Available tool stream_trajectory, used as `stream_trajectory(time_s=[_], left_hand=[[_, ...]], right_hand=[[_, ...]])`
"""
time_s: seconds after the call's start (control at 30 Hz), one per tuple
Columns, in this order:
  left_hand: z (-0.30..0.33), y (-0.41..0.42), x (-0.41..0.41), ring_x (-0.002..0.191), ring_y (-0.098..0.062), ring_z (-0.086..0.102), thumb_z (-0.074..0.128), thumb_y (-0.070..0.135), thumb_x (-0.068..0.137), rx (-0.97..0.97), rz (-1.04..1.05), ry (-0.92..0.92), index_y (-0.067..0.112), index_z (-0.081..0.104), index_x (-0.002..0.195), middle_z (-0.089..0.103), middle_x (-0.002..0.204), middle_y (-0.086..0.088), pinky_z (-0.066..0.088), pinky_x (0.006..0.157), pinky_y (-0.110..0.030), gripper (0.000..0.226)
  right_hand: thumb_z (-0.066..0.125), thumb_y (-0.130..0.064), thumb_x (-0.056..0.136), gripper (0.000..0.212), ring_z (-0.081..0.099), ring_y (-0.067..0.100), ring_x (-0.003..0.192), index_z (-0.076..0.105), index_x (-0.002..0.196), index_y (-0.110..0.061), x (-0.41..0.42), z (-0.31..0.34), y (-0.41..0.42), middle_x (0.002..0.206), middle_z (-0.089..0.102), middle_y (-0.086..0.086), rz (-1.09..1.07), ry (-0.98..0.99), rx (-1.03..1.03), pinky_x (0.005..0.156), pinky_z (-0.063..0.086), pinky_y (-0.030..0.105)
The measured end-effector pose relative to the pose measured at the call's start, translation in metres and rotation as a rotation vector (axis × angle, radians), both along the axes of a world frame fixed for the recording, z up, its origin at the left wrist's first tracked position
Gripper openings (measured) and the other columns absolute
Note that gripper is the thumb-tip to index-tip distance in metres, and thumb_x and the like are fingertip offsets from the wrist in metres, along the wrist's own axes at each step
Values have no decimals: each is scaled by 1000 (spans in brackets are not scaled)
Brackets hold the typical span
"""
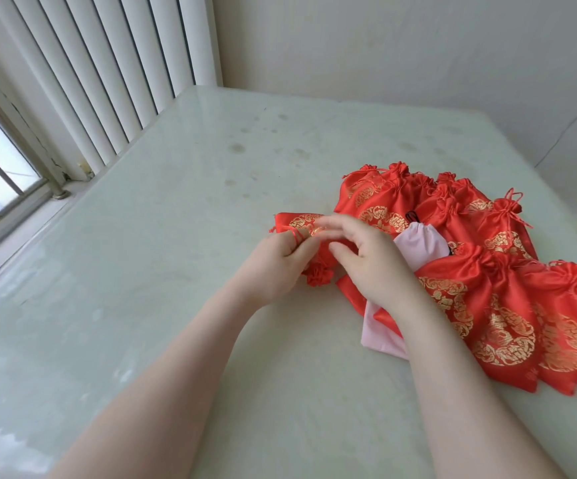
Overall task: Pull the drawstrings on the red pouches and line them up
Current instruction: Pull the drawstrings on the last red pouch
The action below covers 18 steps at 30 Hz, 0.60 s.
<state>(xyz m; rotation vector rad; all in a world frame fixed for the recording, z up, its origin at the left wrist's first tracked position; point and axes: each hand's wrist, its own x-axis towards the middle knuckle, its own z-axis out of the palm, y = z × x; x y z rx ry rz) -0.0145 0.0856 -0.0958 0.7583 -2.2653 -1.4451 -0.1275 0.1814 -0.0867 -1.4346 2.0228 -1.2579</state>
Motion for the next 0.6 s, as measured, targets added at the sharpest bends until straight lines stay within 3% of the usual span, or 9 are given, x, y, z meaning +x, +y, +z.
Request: stream_trajectory(time_s=[0.07,0.17,0.23,0.3,0.37,0.47,0.6], left_hand=[[2,1,0,45,-13,28,38,30,99,108,4,4,15,35,56,33,47,7,28,46,-23,46],[5,1,0,44,-12,34,37,30,99,216,28,-4,14,43,58,38,48,2,34,46,-18,45],[4,0,0,43,-12,40,38,32,99,195,45,-36,12,48,60,43,46,2,39,49,-20,45],[3,-1,1,41,-14,43,39,34,98,147,56,-76,10,50,58,45,42,2,39,49,-20,48],[5,-2,2,39,-15,41,39,35,97,136,50,-99,10,49,55,44,40,0,36,44,-18,50],[7,-3,4,38,-16,37,41,33,98,248,26,-83,9,46,54,39,39,-1,34,41,-18,51],[9,-7,6,39,-16,37,44,34,97,416,22,-50,9,48,56,40,41,1,33,44,-21,48]], right_hand=[[56,-4,87,30,59,2,97,66,112,-18,0,-1,1,103,69,-5,13,99,73,89,42,14],[63,-14,85,15,59,21,94,71,97,-15,-2,-4,-2,92,68,1,-17,329,125,84,43,31],[64,-18,85,9,54,22,85,69,85,-11,-4,-5,-2,80,64,2,-59,349,108,76,37,29],[61,-21,87,14,51,17,76,65,76,-13,-5,-1,0,74,61,1,-82,226,55,67,33,26],[57,-20,90,20,54,14,74,61,70,-22,-4,4,2,76,63,1,-68,58,-5,70,38,24],[54,-15,92,23,55,5,81,60,71,-23,1,7,0,79,62,-5,14,-71,-63,78,40,18],[57,-22,78,15,55,-6,89,62,64,-23,4,7,1,89,60,-8,110,-174,-118,80,43,15]])
